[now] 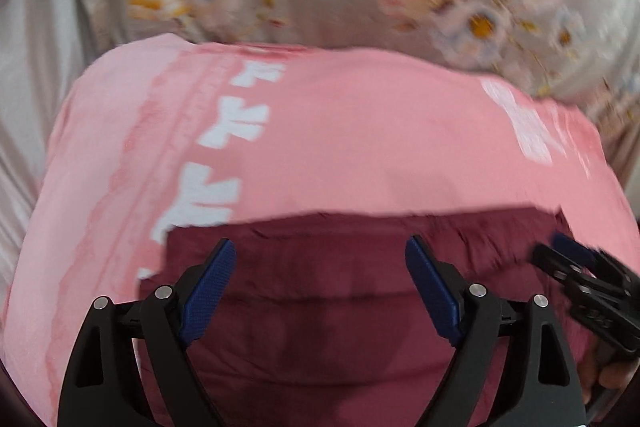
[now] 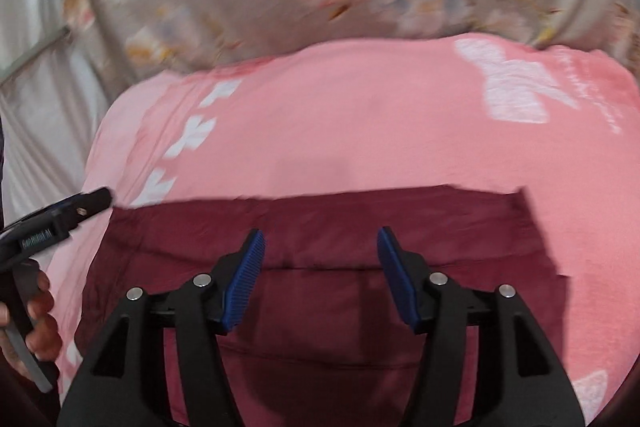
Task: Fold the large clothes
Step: 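Grasp the maroon jacket edge with both tools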
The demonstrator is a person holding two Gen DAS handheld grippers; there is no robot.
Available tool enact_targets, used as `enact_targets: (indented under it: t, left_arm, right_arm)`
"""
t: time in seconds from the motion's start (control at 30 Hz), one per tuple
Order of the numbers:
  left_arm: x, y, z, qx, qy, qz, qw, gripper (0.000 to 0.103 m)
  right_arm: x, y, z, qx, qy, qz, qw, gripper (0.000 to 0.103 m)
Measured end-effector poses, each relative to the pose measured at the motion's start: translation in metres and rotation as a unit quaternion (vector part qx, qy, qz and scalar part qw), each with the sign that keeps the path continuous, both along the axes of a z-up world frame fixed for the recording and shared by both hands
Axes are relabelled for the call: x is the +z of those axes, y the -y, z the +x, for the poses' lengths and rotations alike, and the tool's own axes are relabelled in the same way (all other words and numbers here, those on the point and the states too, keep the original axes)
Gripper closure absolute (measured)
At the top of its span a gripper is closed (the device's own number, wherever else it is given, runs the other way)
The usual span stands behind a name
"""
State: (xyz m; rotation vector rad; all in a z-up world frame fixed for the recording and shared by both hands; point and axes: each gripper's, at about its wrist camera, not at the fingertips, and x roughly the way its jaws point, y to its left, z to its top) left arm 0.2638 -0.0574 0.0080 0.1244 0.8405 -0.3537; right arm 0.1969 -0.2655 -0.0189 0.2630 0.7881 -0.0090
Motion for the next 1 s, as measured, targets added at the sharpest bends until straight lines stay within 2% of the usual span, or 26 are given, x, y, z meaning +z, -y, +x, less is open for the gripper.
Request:
enact_targets:
  t: [0.1, 0.13, 0.2, 0.23, 0.27, 0.47, 0.7, 0.87, 1.0]
  left_arm:
    - [-0.029, 0.026, -0.003, -0.016, -0.020, 0.032, 0.9992, 0.019]
    - [-0.038, 0.032, -0.002, -0.017, -0.027, 0.038, 0.9988, 0.020]
    - [-0.053, 0.039, 0.003, -0.018, -0.044, 0.039, 0.9981, 0.020]
    - [-0.059, 0.042, 0.006, -0.016, -0.051, 0.040, 0.9978, 0.020]
    - [-0.063, 0.045, 0.009, -0.013, -0.052, 0.042, 0.9977, 0.020]
    - [-0.065, 0.051, 0.030, 0.002, -0.050, 0.043, 0.9978, 0.020]
    - [-0.084, 0.060, 0.049, 0.020, -0.038, 0.049, 0.9979, 0.016]
    - [-0.092, 0.066, 0.053, 0.026, -0.021, 0.053, 0.9981, 0.013]
    - [-0.096, 0.067, 0.055, 0.031, -0.018, 0.049, 0.9982, 0.011]
  right_arm:
    - [-0.021, -0.013, 0.022, 0.009, -0.032, -0.024, 0.999, 0.047]
    - [-0.028, -0.012, 0.027, 0.008, -0.042, -0.024, 0.999, 0.050]
    - [-0.040, -0.008, 0.037, 0.004, -0.058, -0.022, 0.998, 0.069]
    - [-0.045, -0.006, 0.042, 0.006, -0.065, -0.016, 0.998, 0.092]
    - [-0.048, -0.003, 0.048, 0.008, -0.071, -0.006, 0.997, 0.102]
    - [-0.031, -0.004, 0.053, -0.007, -0.036, -0.020, 0.999, 0.103]
    - [-0.063, -0.004, 0.069, -0.016, -0.052, -0.007, 0.999, 0.103]
    - [-0.071, -0.009, 0.072, -0.022, -0.043, -0.025, 0.999, 0.103]
    - [-0.073, -0.008, 0.071, -0.026, -0.032, -0.018, 0.999, 0.103]
